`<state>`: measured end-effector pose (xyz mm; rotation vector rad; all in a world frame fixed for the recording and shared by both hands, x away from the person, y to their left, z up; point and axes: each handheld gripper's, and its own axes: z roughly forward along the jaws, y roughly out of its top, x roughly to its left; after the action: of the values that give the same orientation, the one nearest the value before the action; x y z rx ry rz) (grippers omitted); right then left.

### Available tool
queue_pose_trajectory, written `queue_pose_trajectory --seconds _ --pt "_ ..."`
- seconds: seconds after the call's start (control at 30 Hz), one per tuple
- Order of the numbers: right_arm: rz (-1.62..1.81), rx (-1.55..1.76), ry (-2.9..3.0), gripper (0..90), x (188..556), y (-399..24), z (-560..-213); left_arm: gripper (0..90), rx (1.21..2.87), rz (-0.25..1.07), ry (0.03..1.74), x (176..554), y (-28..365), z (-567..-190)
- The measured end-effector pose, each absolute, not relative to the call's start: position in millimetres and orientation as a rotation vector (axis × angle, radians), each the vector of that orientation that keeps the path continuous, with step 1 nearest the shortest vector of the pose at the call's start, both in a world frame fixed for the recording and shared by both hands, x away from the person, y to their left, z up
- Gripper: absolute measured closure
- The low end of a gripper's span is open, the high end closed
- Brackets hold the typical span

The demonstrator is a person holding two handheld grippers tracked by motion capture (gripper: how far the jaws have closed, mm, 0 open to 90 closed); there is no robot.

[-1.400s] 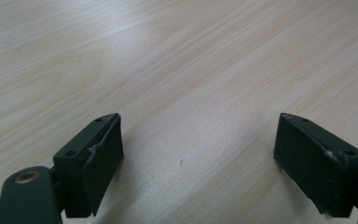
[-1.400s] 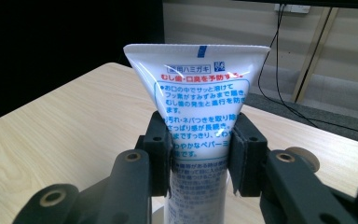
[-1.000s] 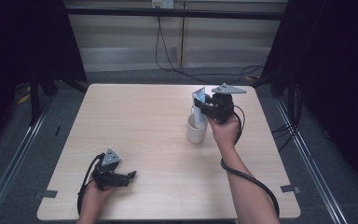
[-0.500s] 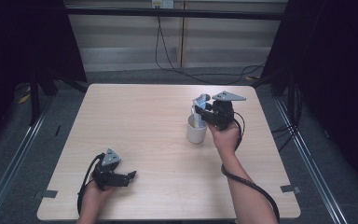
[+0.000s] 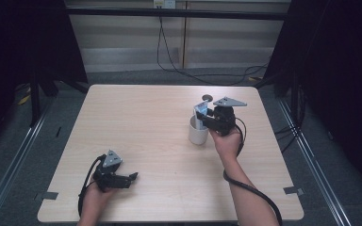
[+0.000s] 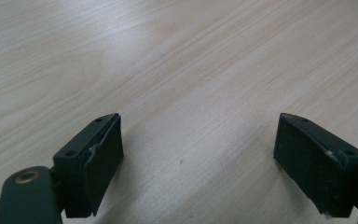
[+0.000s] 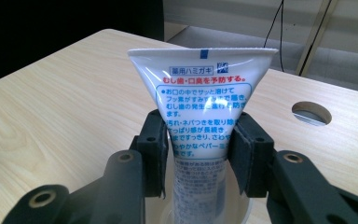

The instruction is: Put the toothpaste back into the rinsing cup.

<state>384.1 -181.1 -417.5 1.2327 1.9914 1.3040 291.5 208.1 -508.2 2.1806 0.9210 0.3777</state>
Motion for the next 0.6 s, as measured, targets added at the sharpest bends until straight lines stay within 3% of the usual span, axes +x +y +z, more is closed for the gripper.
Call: queue_pose_trajectory --seconds 0.6 --pt "1.289 1.255 2.013 58.4 378.4 -182.7 -428.4 15.5 2.181 0.378 0.921 291.5 208.1 -508.2"
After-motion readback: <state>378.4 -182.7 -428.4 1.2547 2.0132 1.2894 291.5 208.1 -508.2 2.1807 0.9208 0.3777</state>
